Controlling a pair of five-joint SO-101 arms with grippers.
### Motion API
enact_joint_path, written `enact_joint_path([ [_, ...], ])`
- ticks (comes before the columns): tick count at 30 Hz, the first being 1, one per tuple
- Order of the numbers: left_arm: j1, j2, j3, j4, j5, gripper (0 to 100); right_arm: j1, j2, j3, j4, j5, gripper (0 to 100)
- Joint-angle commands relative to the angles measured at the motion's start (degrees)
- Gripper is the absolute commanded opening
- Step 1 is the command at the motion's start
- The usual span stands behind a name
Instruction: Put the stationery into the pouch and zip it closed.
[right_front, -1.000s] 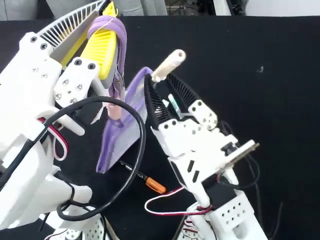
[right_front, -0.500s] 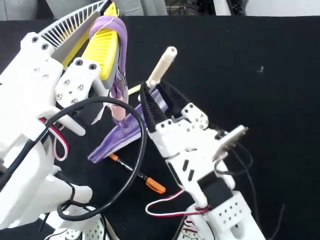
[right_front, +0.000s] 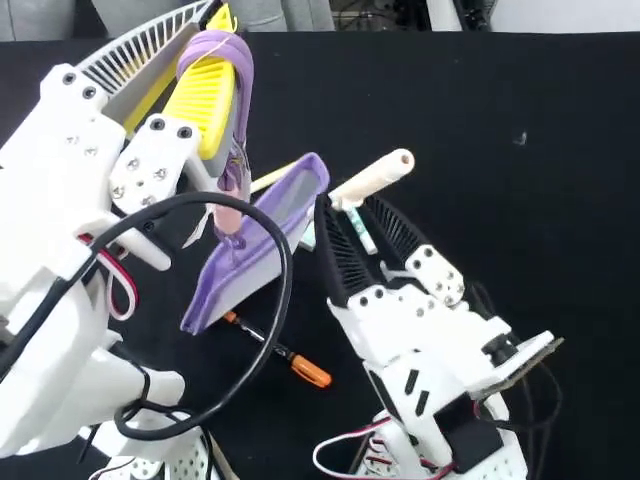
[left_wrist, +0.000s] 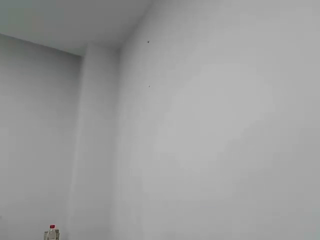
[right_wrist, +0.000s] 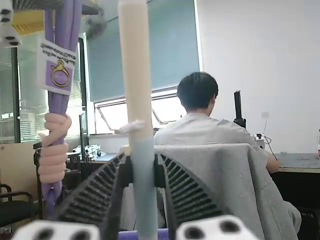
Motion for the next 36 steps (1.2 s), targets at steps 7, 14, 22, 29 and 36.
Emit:
enact_joint_path([
  [7,-0.3,-0.3,-1.1,1.6,0.5,3,-0.8,-0.5,0.0,-5.8,0.3,1.1],
  [14,-0.3,-0.7,-1.1,1.8,0.5,3,-4.4,3.9,5.7,-13.4,-0.4,1.1],
  [22,-0.4,-0.7,-1.1,1.7,0.5,3,-4.4,8.2,6.8,-10.4,-0.3,1.1],
  [29,-0.4,-0.7,-1.1,1.7,0.4,3,-4.3,12.9,7.5,-2.5,-0.3,3.2],
  [36,-0.4,-0.7,-1.1,1.7,0.4,3,-4.4,12.0,6.5,-1.2,-0.4,30.7],
])
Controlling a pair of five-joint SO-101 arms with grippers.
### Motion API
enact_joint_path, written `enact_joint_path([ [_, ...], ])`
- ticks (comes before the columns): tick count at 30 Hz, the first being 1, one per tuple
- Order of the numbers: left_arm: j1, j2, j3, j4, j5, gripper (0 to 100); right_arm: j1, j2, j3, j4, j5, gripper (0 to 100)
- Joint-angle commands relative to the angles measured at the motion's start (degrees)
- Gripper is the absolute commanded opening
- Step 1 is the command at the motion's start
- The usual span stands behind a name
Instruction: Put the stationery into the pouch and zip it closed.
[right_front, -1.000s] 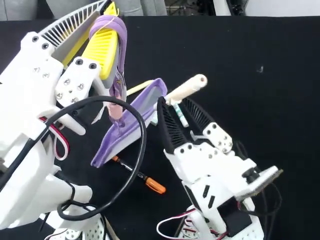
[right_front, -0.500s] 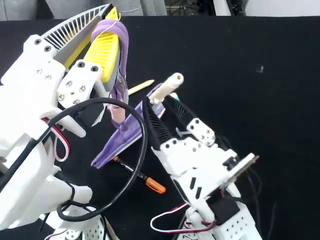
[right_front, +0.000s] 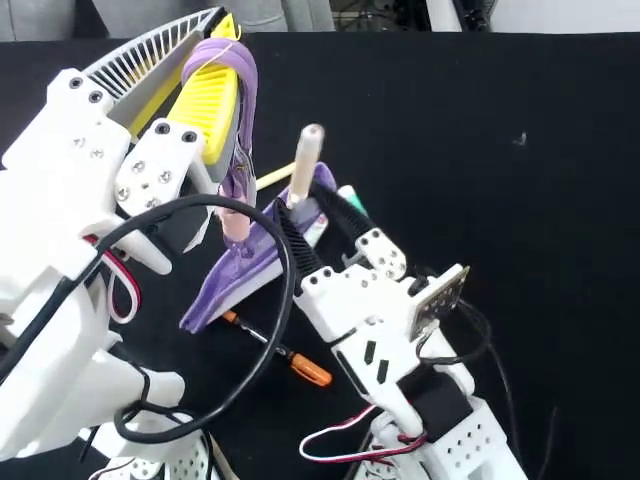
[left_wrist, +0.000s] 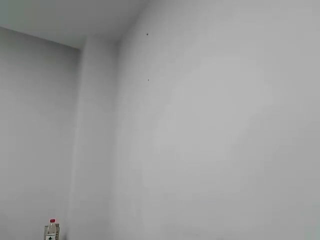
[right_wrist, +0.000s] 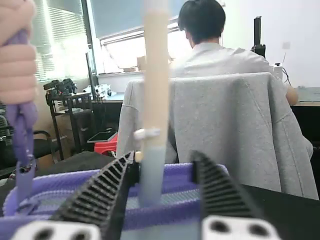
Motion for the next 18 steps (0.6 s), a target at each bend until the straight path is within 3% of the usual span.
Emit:
enact_joint_path([
  [1,-0.4,-0.7,-1.1,-0.2,0.4,3,-0.6,0.1,-1.5,1.5,-0.3,32.8],
  [7,-0.4,-0.8,-1.1,-0.2,0.4,3,-0.5,0.1,-12.4,8.2,0.8,34.8],
  [11,-0.4,-0.8,-1.1,-0.2,0.4,3,-0.5,-0.4,-23.4,17.4,9.1,34.7],
  [18,-7.6,-0.7,-1.2,-0.7,0.5,3,2.3,0.1,-48.9,51.4,21.9,34.6],
])
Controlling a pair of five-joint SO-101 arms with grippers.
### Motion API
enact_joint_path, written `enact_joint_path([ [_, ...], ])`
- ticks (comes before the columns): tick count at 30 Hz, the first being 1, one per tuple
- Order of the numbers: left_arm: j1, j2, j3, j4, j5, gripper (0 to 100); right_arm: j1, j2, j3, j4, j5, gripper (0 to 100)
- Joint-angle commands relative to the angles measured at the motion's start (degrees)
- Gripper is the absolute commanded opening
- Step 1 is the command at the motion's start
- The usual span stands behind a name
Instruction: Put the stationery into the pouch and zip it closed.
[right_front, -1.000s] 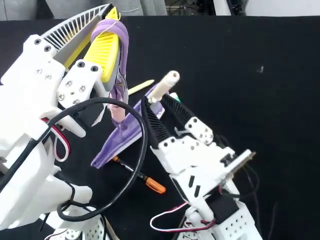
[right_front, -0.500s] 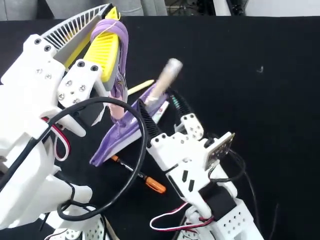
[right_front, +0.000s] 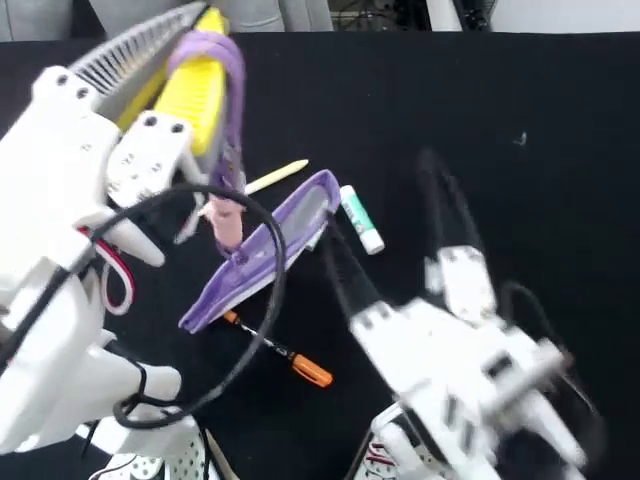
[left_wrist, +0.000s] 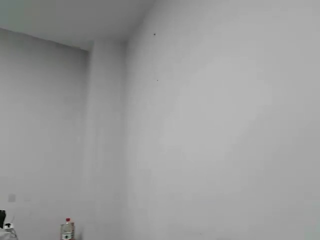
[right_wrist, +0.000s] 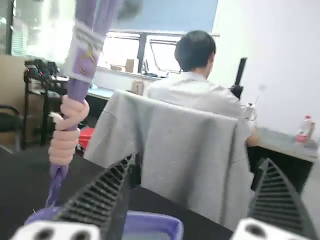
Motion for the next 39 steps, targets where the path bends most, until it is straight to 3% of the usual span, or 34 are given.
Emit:
enact_joint_path([
  [1,-5.0,-0.6,-1.2,-1.3,0.7,3,0.8,0.5,-14.7,20.2,6.9,34.6],
  [6,-13.2,-0.6,-1.2,-5.6,1.0,3,-1.8,0.6,-18.9,36.4,17.8,34.6],
  [13,-14.0,-0.7,-1.2,-8.0,0.6,3,-12.2,0.6,0.1,43.3,22.8,34.6],
  [16,-14.0,-0.7,-1.2,-7.9,0.8,3,-15.0,0.6,9.8,40.4,22.5,34.6],
  [22,-14.0,-0.4,-1.2,-7.9,0.7,3,-15.6,0.7,15.9,34.9,22.8,34.6],
  [30,-14.0,-0.2,-1.2,-7.9,0.5,3,-15.6,0.6,38.4,18.2,19.7,34.6],
  [39,-14.1,-0.1,-1.1,-8.0,0.5,3,-18.9,0.6,48.0,12.3,17.5,34.6],
])
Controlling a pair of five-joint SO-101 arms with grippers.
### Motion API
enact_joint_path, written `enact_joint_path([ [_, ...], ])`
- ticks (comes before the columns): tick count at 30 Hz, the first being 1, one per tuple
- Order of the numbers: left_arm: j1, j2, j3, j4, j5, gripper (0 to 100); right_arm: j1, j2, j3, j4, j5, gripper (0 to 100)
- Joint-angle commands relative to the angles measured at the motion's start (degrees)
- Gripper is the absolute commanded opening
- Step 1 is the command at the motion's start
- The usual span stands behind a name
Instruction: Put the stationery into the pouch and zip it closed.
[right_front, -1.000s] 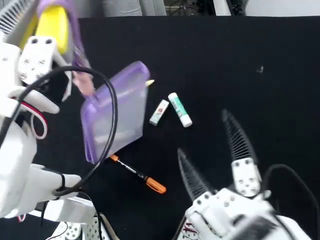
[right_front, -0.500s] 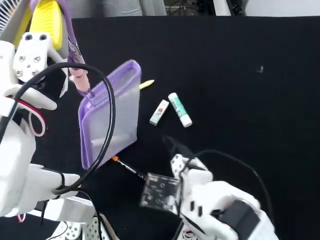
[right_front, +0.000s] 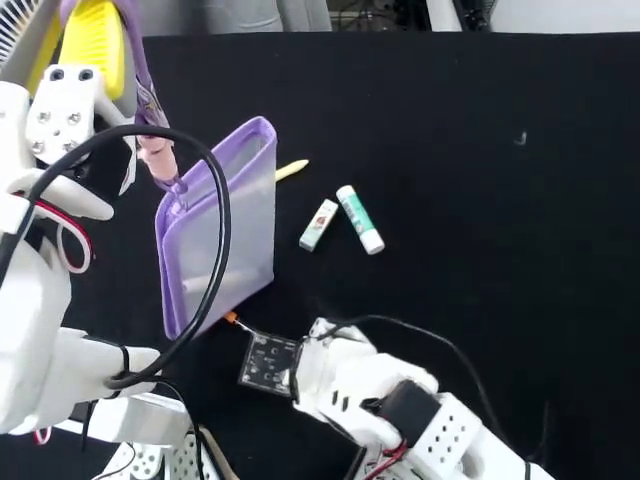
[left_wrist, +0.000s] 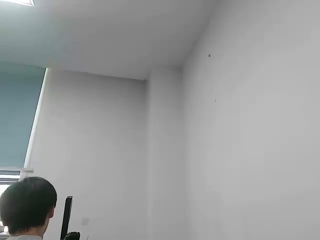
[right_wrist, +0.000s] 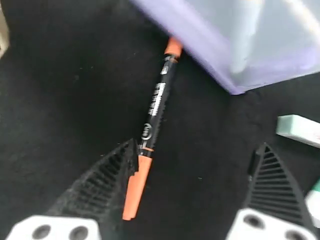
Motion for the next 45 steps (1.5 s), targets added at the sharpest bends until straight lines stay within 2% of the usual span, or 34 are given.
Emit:
enact_joint_path([
  [1,-0.6,-0.1,-1.1,-1.5,0.1,3,-1.1,-0.2,1.5,-3.7,-0.6,34.6],
  [5,-0.6,-0.1,-1.1,-1.8,0.1,3,-1.0,-0.1,3.0,-5.6,-1.5,33.9],
  [10,-0.6,-0.1,-1.1,-1.8,0.1,3,-1.0,-0.1,2.2,-5.8,-4.4,26.5],
  [18,-0.6,-0.1,-1.1,-1.8,0.4,3,-0.9,3.4,-1.9,-3.5,-4.7,26.5],
  [22,-0.6,-0.2,-1.1,-1.8,0.5,3,-1.0,14.6,-8.8,-4.8,-5.4,26.5],
  [26,-0.6,-0.2,-1.1,-1.8,0.5,3,-1.0,32.0,-17.4,-8.2,-5.4,26.5],
  [34,-0.6,-0.2,-1.1,-1.8,0.2,3,-1.2,64.7,-24.7,-22.8,-5.4,26.3],
  [37,-0.6,-0.2,-1.1,-1.6,0.1,3,-1.0,71.1,-31.3,-18.5,-6.1,26.2],
  [42,-0.6,-0.5,-1.1,-1.6,0.1,3,1.0,80.2,-38.7,-16.2,-11.6,25.9],
  [45,-0.6,-0.6,-1.1,-1.6,0.1,3,1.8,83.2,-41.5,-14.6,-12.7,18.1],
])
